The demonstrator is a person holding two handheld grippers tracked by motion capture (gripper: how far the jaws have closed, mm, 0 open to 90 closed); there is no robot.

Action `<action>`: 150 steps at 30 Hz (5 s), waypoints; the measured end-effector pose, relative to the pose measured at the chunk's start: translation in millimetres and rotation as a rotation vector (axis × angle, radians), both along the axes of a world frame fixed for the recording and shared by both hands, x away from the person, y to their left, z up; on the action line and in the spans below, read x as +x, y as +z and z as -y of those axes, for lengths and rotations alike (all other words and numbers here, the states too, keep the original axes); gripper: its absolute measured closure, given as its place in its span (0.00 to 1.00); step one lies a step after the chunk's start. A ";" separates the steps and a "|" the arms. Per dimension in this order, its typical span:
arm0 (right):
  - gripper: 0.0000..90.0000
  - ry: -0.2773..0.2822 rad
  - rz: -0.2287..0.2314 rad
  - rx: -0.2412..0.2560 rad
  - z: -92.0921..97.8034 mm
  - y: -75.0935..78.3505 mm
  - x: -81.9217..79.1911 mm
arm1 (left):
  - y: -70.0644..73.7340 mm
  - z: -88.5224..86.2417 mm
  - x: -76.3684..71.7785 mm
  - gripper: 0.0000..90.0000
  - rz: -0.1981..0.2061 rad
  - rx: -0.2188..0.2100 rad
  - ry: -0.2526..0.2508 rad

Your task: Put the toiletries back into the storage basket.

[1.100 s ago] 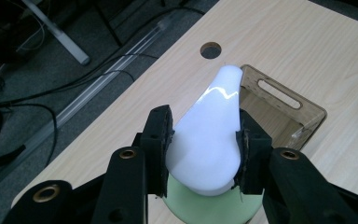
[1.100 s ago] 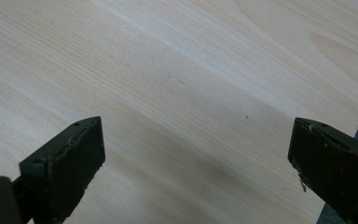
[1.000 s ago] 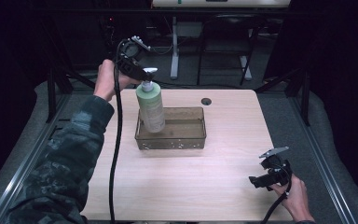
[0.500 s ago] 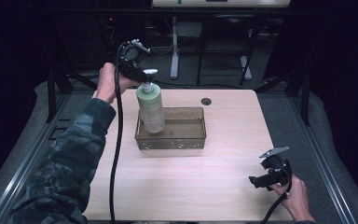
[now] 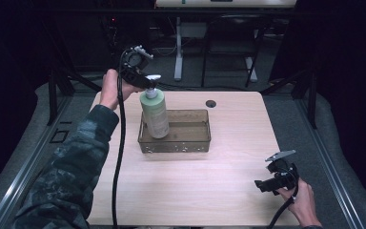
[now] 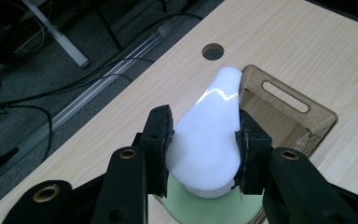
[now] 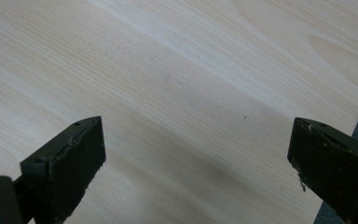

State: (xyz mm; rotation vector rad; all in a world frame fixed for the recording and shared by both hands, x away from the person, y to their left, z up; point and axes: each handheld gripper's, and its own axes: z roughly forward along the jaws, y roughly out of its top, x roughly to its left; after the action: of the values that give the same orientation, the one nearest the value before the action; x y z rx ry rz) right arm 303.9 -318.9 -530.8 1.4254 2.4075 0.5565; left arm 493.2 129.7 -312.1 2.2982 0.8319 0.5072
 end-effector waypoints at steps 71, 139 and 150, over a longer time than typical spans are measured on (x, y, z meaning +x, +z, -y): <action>0.04 -0.002 0.009 0.001 -1.3 2.4 -1.5 | -33.6 -17.0 -18.3 0.69 -0.074 0.034 -0.028; 0.04 0.001 0.015 -0.001 -2.4 3.5 -2.4 | -103.5 -57.0 -102.5 0.00 -0.197 -0.088 0.011; 0.04 0.001 0.010 -0.004 -2.4 2.2 -2.2 | -139.6 -66.8 -114.4 0.00 -0.227 -0.113 0.028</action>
State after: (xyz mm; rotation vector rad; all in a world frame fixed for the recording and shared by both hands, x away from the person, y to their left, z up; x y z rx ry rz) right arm 301.7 -316.5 -528.6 1.4163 2.4002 0.5579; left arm 378.8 196.5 -451.7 2.2693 0.9764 0.2076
